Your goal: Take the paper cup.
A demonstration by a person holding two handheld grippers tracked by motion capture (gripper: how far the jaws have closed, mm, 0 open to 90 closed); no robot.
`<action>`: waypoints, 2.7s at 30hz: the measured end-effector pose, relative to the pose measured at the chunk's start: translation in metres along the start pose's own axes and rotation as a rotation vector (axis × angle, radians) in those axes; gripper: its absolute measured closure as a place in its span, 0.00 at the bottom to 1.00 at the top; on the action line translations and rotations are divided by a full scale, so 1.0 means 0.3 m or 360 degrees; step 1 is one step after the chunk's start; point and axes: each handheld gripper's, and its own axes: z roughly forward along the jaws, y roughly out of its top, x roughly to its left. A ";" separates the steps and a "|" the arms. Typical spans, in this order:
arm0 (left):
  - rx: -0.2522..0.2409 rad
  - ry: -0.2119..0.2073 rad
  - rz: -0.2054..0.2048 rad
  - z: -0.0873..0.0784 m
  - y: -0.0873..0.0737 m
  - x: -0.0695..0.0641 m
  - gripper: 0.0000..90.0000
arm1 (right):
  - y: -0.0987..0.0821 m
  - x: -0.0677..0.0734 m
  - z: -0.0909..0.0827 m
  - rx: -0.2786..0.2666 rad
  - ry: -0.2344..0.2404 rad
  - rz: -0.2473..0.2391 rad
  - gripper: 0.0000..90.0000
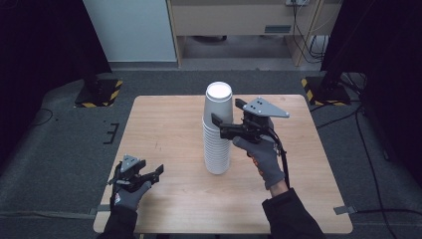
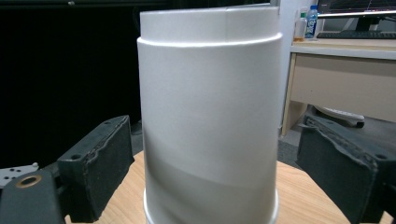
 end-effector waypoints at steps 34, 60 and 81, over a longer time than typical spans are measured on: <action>0.0015 -0.0012 0.0010 0.008 0.001 -0.004 0.23 | -0.010 0.017 0.112 0.0029 -0.0055 0.0009 0.15; 0.0020 -0.0012 0.0011 0.008 0.001 -0.006 0.23 | 0.125 0.023 0.073 -0.0091 -0.0010 0.0031 0.16; 0.0020 -0.0013 0.0013 0.009 0.001 -0.006 0.23 | 0.185 0.023 0.041 -0.0200 0.0004 0.0053 0.16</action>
